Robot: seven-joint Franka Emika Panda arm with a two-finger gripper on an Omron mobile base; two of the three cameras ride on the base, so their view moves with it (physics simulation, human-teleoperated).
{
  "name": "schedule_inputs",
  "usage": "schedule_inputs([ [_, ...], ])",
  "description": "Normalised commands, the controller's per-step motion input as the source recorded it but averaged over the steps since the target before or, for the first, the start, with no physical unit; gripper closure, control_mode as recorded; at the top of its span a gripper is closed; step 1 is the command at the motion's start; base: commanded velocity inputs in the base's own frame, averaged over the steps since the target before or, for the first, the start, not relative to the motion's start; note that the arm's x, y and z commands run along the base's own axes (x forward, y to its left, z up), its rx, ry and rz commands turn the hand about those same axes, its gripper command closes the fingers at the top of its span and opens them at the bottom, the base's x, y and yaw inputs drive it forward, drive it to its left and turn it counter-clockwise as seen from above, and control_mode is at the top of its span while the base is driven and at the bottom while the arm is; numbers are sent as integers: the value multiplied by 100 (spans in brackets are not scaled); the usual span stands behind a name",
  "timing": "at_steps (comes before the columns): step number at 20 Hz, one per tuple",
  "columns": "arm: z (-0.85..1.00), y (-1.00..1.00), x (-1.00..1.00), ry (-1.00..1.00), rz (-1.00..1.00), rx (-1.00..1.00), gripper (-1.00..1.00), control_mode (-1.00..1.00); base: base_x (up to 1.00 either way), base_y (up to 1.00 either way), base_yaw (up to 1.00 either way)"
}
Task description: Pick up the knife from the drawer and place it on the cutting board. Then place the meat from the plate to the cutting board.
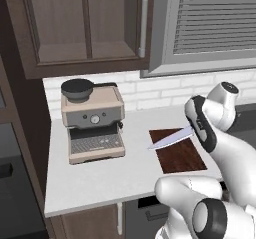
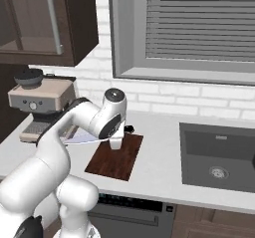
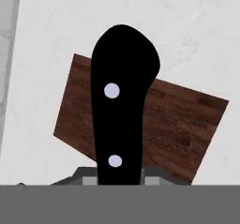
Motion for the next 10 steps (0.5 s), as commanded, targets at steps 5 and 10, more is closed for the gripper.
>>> schedule_inputs([
  [5, -19, -7, 61, 12, 13, 0, 100, -100, 0, 0, 0],
  [10, -27, 0, 87, 22, 4, 0, 100, -100, 0, 0, 0],
])
